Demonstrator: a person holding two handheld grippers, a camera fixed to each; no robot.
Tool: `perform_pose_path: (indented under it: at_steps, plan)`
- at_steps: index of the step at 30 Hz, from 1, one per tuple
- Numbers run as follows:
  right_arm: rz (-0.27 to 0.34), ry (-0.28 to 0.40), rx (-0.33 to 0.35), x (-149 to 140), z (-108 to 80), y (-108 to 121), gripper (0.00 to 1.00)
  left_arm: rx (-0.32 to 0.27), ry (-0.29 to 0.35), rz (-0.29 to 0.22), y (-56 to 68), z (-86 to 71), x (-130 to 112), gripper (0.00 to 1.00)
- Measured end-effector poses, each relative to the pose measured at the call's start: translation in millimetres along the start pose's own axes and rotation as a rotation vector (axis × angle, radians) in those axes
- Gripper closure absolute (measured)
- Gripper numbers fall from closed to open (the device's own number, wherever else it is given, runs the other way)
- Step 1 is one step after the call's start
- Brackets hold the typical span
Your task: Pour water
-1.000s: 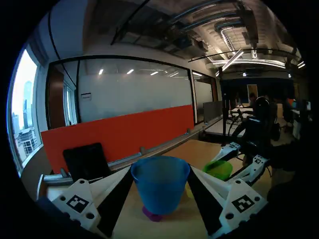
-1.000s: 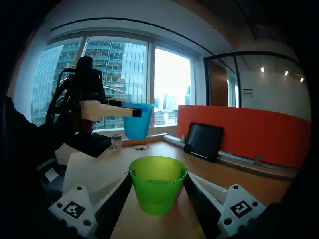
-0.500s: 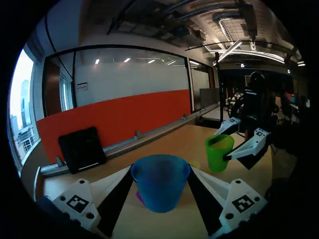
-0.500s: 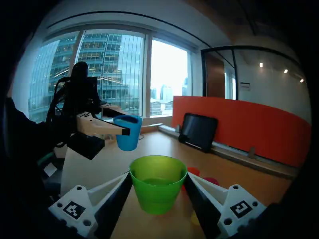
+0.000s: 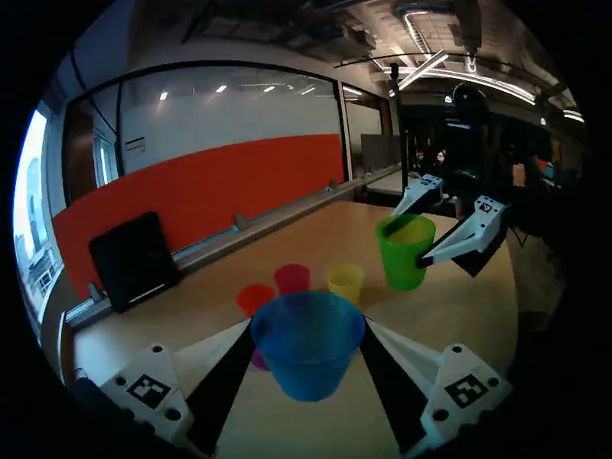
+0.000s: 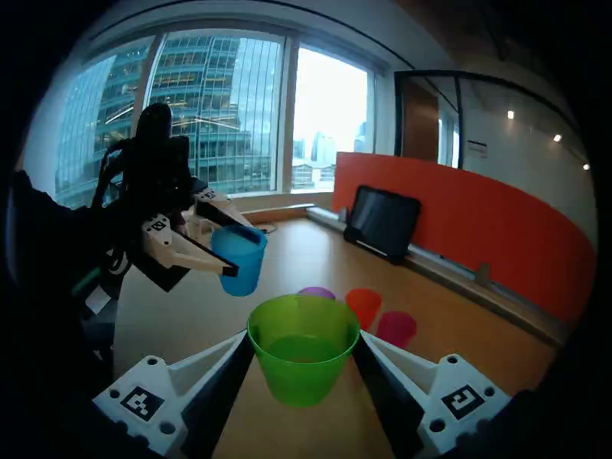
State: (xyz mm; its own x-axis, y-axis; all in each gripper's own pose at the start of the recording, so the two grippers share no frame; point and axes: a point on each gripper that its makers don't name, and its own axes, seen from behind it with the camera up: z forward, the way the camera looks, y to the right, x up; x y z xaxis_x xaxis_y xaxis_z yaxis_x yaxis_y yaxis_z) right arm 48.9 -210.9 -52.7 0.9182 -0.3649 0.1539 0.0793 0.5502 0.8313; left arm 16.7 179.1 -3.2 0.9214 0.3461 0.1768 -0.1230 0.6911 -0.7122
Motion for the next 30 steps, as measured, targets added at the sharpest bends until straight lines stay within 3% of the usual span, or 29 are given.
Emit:
perform_pose_path:
  at_steps: [9,14,30]
  plan:
    - [-0.017,-0.089,0.041,-27,4.9,-7,0.1,-0.058,-0.096,0.046,21.8,12.6,-37,0.11]
    - [-0.028,-0.129,0.053,-41,10.3,-9,0.1,-0.087,-0.125,0.044,28.6,18.1,-50,0.11]
    - [-0.046,-0.231,0.085,-83,29.0,-8,0.1,-0.153,-0.219,0.058,35.4,38.9,-88,0.11]
